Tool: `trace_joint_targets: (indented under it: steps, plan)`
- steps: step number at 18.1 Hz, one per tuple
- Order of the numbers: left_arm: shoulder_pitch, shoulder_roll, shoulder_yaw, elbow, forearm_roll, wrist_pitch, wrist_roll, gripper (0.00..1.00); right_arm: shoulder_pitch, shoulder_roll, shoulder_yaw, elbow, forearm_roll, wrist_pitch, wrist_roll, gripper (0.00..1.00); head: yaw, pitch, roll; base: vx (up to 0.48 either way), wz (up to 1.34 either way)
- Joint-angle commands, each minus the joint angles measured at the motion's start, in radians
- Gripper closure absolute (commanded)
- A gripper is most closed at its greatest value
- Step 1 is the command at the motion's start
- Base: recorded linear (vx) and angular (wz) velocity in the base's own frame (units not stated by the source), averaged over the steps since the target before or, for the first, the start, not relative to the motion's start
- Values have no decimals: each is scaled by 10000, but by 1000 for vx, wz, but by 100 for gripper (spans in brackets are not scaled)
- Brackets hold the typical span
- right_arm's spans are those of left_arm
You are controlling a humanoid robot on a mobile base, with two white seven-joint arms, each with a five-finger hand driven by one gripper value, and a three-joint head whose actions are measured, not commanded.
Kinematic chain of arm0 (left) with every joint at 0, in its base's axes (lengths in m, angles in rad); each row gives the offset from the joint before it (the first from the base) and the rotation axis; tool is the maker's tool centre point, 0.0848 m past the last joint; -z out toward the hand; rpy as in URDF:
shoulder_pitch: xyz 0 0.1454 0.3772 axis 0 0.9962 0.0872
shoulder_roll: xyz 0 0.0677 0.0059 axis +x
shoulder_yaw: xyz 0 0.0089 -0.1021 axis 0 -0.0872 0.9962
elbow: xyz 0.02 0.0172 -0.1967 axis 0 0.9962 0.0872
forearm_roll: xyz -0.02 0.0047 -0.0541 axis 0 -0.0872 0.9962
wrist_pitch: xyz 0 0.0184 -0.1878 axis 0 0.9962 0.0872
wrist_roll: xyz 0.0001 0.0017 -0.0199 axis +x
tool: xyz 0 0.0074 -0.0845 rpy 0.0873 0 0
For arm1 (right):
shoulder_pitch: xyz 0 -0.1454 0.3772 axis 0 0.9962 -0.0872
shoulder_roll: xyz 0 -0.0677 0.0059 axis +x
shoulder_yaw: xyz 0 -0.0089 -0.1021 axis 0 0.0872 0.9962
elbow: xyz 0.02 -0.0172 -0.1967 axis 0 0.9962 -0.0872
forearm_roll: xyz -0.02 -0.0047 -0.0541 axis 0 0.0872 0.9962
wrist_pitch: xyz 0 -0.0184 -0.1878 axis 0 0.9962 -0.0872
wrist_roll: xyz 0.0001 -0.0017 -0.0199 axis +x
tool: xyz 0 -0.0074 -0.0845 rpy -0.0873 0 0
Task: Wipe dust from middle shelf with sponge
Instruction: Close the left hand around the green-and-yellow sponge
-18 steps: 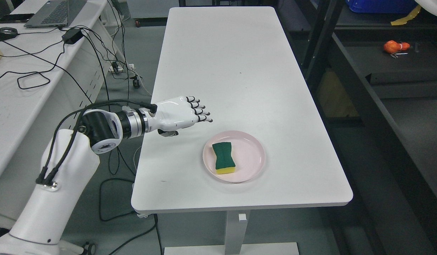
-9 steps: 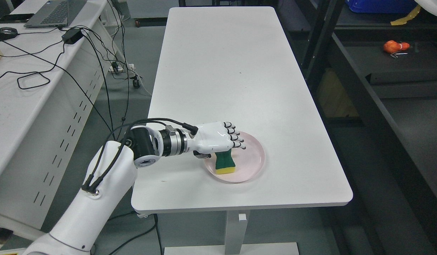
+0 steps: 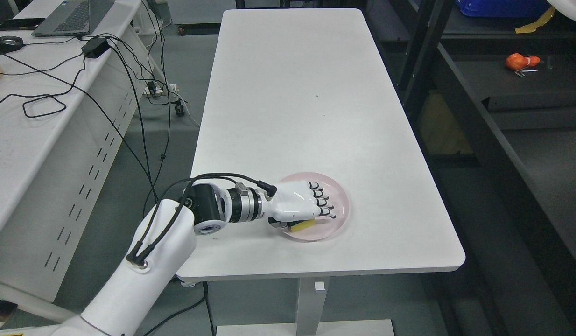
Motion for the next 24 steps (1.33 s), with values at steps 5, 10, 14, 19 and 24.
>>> trace_joint_targets:
  steps: [5,10,14,19,24]
  plan:
    - [8,-25,753,156,-32,347,-407,16,0,-175,0,-175,0,6,4,0,0,0,0,0,0]
    - [84,113,982,554,-17,331,-407,28,0,-175,0,-175,0,6,4,0,0,0,0,0,0]
    - [85,98,1335,876,90,331,-438,44,0,-175,0,-175,0,6,4,0,0,0,0,0,0]
    - [161,-55,2330,1306,1081,285,-453,71,0,-175,0,-175,0,6,4,0,0,0,0,0,0]
    - [70,-224,3189,1383,4043,300,-453,97,0,-175,0,-175,0,6,4,0,0,0,0,0,0]
